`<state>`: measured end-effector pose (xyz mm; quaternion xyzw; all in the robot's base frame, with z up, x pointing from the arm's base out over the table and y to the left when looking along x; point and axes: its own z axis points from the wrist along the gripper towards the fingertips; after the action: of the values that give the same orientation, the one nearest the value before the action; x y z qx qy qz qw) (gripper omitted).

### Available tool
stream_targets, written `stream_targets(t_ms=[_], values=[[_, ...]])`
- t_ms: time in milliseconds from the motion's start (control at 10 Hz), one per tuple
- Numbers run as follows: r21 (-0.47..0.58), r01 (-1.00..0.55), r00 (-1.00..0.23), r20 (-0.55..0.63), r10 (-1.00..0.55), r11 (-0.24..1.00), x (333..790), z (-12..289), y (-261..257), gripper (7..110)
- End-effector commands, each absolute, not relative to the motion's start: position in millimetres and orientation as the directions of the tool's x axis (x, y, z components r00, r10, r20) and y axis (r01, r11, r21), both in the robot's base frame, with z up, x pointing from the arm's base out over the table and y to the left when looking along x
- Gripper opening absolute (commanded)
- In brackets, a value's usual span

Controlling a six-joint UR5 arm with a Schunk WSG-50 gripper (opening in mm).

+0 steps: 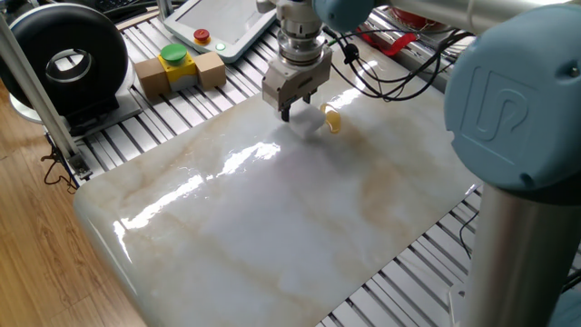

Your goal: Clean the tabletop with a sponge

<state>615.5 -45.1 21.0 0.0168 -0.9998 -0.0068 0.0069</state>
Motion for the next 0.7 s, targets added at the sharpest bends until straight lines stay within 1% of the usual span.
stream_targets(t_ms=[0,400,600], values=[[0.015,-0.027,-0.999,0.022,-0.027,1.0,617.6,12.8,-46.8,7],[0.02,-0.031,-0.999,0.017,-0.032,0.999,619.6,-0.6,-51.3,7],[0.02,-0.031,-0.999,0.02,-0.032,0.999,619.1,-0.8,-50.4,7]])
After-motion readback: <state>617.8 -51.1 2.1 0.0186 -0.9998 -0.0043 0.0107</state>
